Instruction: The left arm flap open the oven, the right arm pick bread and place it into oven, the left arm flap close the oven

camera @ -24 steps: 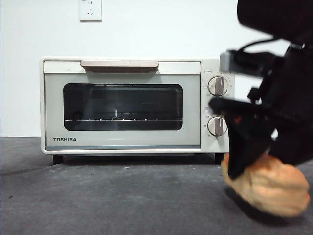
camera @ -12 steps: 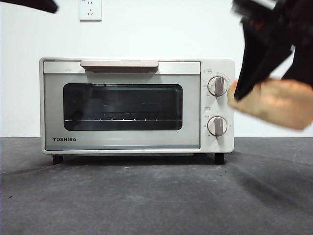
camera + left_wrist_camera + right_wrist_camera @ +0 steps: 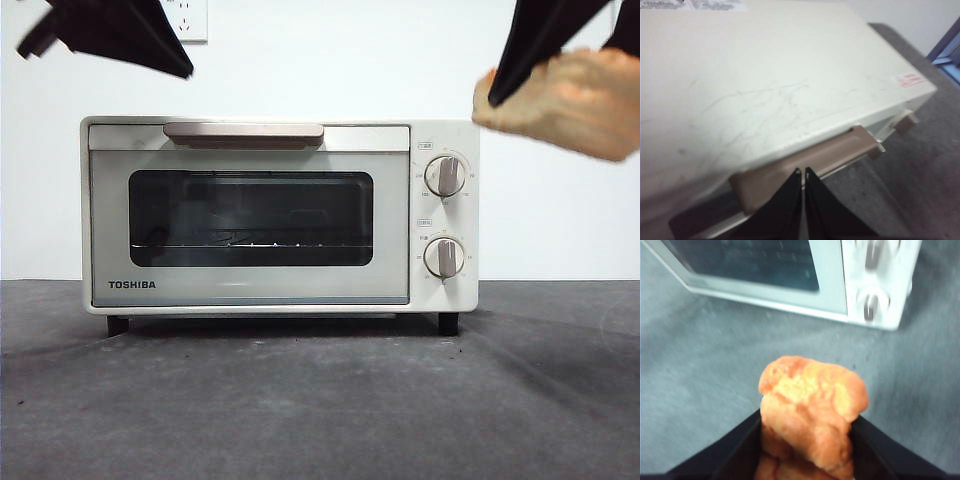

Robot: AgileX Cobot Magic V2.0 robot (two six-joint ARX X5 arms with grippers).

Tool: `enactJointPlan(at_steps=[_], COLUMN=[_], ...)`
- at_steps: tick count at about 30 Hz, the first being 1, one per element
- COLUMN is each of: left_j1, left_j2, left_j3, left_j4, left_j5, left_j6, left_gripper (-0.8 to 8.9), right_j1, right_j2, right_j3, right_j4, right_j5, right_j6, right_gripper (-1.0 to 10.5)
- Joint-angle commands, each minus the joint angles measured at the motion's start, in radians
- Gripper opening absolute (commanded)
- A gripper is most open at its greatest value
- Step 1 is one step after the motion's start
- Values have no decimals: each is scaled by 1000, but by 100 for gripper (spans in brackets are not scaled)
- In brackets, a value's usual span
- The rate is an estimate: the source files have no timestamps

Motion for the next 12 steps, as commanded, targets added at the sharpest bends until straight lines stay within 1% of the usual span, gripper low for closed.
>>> enactJointPlan(at_steps=[1,5,12], left_j1=[-10,-20,-41], left_j2=[49,107,166], left_j3=[47,76,81], left_j4=[16,17,41], left_j5=[-7,-31,-35], left_j6=[47,74,91], left_gripper=[17,17,16], right_j1=[11,11,11], right_j2=[-2,-2,-2], right_j3=[23,27,27], right_j4=[3,-9,-10], right_j5=[3,3,5], right_j6=[-16,-19,-23], right_gripper=[222,222,222])
